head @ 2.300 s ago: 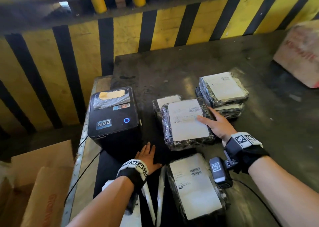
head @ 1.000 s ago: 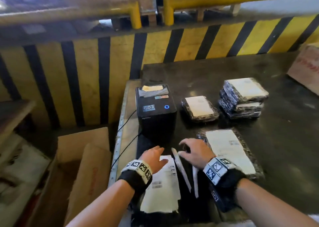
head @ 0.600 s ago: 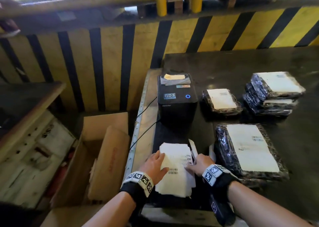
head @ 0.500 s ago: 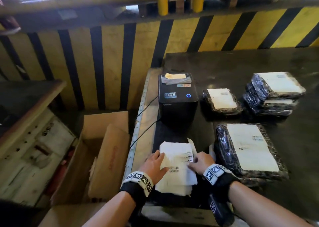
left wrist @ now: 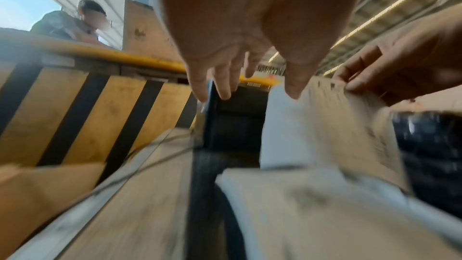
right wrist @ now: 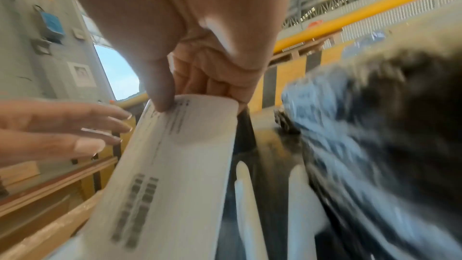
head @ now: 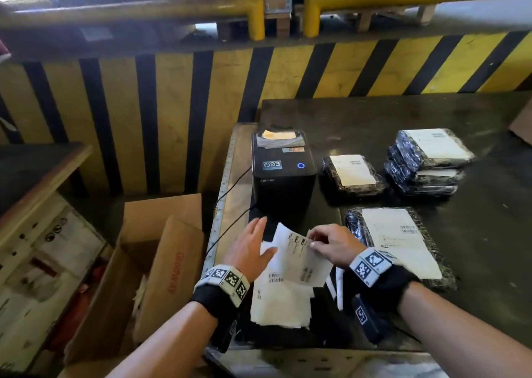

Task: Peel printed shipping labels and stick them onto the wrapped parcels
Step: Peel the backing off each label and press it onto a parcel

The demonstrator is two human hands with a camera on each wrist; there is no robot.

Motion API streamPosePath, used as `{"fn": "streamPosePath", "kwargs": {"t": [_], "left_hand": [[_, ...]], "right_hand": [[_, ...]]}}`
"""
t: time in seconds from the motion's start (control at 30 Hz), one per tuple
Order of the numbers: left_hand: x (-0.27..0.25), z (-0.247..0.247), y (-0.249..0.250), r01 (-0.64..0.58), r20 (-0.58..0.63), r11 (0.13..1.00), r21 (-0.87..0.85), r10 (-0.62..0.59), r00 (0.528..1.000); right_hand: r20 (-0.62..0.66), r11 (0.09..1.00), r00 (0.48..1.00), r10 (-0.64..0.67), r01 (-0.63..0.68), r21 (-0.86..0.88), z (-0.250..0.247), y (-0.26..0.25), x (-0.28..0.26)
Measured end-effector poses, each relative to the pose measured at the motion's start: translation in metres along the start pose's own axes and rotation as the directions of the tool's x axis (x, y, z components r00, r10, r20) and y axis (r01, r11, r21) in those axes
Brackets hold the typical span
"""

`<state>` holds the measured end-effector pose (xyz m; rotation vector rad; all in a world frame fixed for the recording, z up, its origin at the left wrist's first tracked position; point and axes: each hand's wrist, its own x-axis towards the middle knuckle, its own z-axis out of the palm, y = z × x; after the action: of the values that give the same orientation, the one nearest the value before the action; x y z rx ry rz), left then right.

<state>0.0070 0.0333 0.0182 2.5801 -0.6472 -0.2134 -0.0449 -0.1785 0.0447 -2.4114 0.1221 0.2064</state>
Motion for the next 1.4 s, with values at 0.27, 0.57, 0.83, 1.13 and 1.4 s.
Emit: {"fn": "streamPosePath", "kwargs": {"t": [0.27, 0.57, 0.83, 1.13, 1.4], "left_hand": [[0.024, -0.038, 0.053, -0.303, -0.081, 0.95, -0.074, 0.297, 0.951], [0.033, -0.047, 0.055, -0.168, -0.044, 0.941, -0.293, 0.162, 0.986], [0.036, -0.069, 0.09, -0.294, -0.145, 0.858, -0.422, 0.256, 0.956], [0.041, -0.092, 0.077, -0.162, -0.188, 0.79, -0.592, 0.06, 0.98], [0.041, -0.094, 0.079, -0.154, -0.196, 0.777, -0.61, 0.04, 0.98]], "right_hand": [[0.036, 0.991, 0.991, -0.132, 0.133, -0.007, -0.054, -0.03, -0.004], [-0.036, 0.977, 0.999, -0.025, 0.032, 0.211, -0.085, -0.006, -0.018], [-0.01, 0.957, 0.996, -0.086, 0.086, 0.278, -0.092, -0.036, -0.013], [-0.007, 0.965, 0.998, -0.06, 0.06, 0.254, -0.109, -0.018, -0.03], [-0.02, 0.963, 0.992, -0.125, 0.126, 0.237, -0.11, -0.027, -0.031]]}}
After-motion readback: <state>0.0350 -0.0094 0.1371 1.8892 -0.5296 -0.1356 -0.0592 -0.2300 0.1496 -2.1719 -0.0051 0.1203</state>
